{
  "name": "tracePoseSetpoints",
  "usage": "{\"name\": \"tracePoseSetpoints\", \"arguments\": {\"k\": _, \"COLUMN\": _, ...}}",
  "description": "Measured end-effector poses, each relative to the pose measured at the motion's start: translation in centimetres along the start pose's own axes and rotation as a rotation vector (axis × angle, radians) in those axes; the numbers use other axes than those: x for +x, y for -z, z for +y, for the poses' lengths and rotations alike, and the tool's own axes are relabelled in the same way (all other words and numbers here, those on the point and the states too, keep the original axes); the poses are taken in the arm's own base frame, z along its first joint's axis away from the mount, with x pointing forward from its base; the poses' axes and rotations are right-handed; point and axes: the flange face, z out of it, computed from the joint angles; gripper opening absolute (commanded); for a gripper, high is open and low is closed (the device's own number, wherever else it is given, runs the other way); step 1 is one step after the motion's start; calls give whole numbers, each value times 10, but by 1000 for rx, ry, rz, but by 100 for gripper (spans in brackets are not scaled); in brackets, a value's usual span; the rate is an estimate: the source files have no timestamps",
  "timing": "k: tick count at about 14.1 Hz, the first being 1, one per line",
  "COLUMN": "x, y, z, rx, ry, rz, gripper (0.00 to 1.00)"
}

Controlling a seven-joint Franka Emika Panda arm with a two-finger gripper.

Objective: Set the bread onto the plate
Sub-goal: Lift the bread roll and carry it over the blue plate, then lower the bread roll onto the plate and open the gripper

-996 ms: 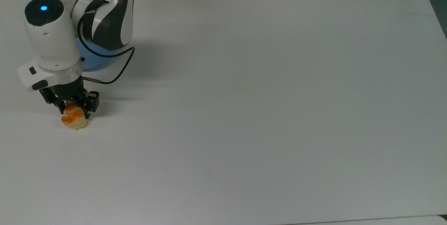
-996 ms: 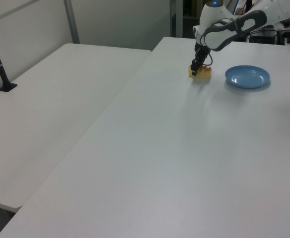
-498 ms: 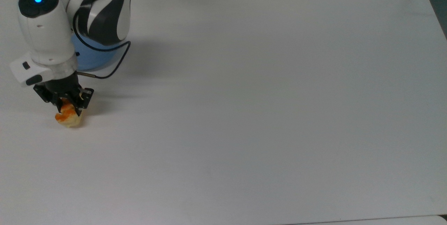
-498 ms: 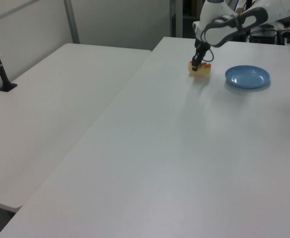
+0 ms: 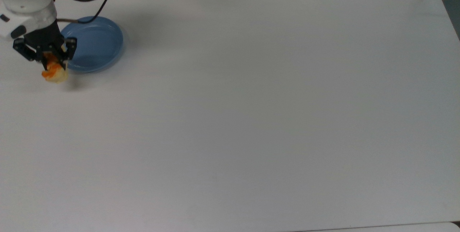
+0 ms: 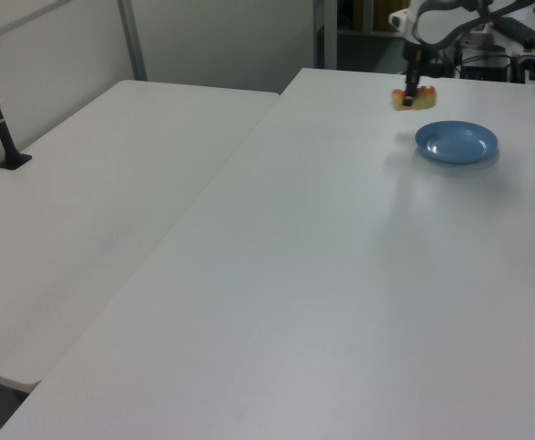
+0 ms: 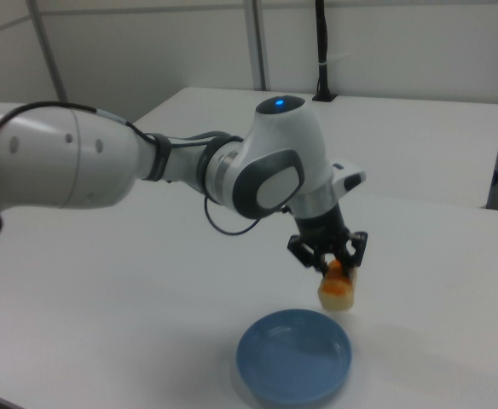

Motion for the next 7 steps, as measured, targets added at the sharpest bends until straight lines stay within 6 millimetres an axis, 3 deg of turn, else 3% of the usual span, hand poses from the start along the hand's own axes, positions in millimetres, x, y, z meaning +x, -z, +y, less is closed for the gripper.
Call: {"name": "tracePoseSetpoints", "arguments": {"k": 7, "x": -58, "y": -3, "z": -39, "rx": 59, "ry": 43, "rz": -67, "gripper": 38}}
